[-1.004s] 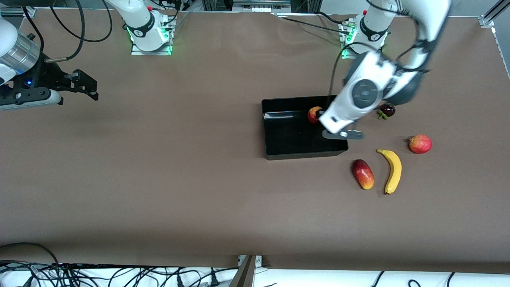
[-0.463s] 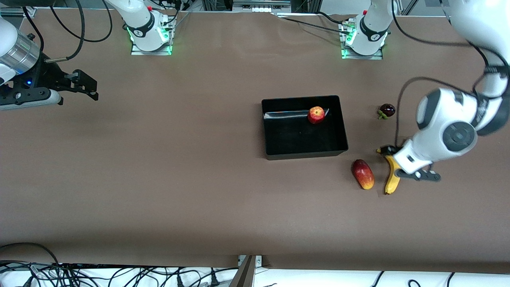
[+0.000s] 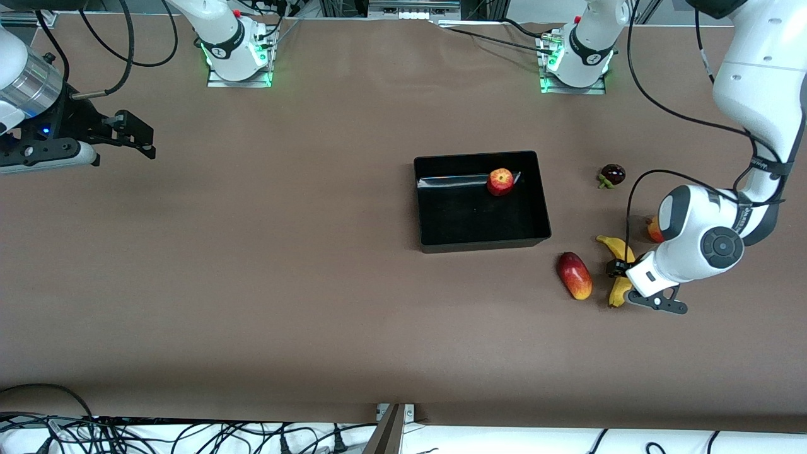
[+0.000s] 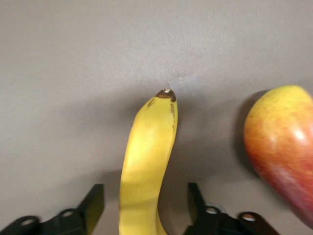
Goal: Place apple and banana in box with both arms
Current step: 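Close the left gripper on the banana and lift it, then carry the banana into the black box and open the left gripper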
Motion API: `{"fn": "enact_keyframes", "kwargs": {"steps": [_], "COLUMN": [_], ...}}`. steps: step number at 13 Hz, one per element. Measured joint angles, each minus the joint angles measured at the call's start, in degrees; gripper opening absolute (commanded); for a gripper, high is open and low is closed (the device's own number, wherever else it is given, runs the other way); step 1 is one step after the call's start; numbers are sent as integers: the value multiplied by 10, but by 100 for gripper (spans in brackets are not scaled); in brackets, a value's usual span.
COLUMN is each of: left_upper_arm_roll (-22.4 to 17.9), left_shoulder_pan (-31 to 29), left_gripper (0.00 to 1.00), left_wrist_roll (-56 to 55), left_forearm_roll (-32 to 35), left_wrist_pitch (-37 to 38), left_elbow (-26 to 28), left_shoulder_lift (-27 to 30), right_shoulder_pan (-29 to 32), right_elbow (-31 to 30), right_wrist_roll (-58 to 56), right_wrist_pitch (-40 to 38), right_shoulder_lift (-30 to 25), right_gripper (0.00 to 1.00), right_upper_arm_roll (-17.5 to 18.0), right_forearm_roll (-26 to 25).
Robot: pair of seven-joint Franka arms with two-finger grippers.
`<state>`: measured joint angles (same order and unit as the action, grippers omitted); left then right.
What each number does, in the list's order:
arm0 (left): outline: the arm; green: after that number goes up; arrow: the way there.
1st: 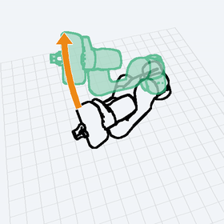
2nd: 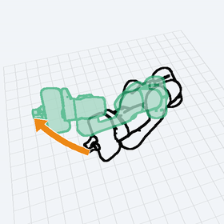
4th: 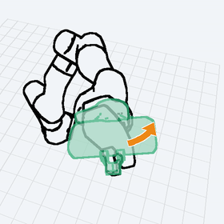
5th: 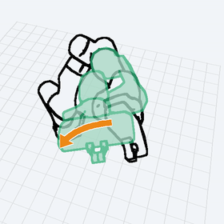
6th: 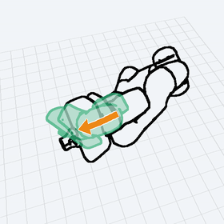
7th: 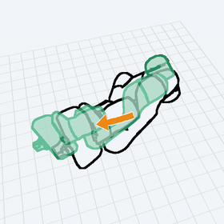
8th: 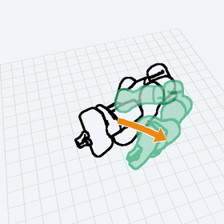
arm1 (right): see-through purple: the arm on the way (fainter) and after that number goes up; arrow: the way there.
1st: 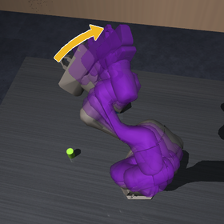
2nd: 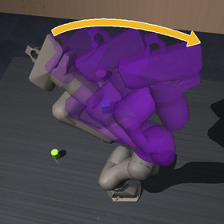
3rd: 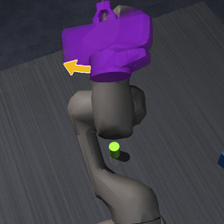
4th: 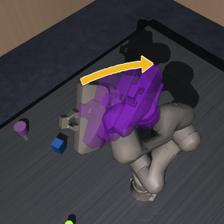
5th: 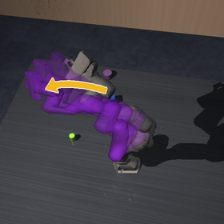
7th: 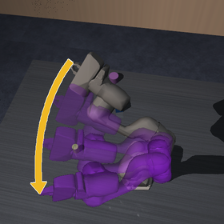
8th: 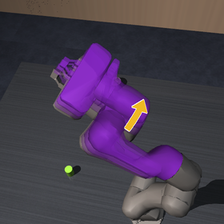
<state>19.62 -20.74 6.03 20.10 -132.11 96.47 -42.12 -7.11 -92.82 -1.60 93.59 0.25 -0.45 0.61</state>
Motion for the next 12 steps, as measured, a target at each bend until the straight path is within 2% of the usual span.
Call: {"fn": "enact_keyframes", "kwargs": {"steps": [1,6,8,12], "left_upper_arm_roll": [0,7,36,146], "left_shoulder_pan": [-7,-27,-27,-24], "left_gripper": [0,0,0,0], "left_wrist_roll": [21,64,54,-59], "left_forearm_roll": [0,0,-3,-59], "left_wrist_pitch": [-4,12,87,299], "left_elbow": [0,-17,-40,-111], "left_shoulder_lift": [-6,-4,19,78], "right_shoulder_pan": [0,0,0,0], "right_elbow": [0,0,0,0], "right_wrist_roll": [0,0,0,0], "right_wrist_pitch": [0,0,0,0], "right_shoulder_lift": [0,0,0,0], "right_gripper": [100,100,100,100], "right_upper_arm_roll": [0,0,0,0], "right_forearm_roll": [0,0,0,0]}}
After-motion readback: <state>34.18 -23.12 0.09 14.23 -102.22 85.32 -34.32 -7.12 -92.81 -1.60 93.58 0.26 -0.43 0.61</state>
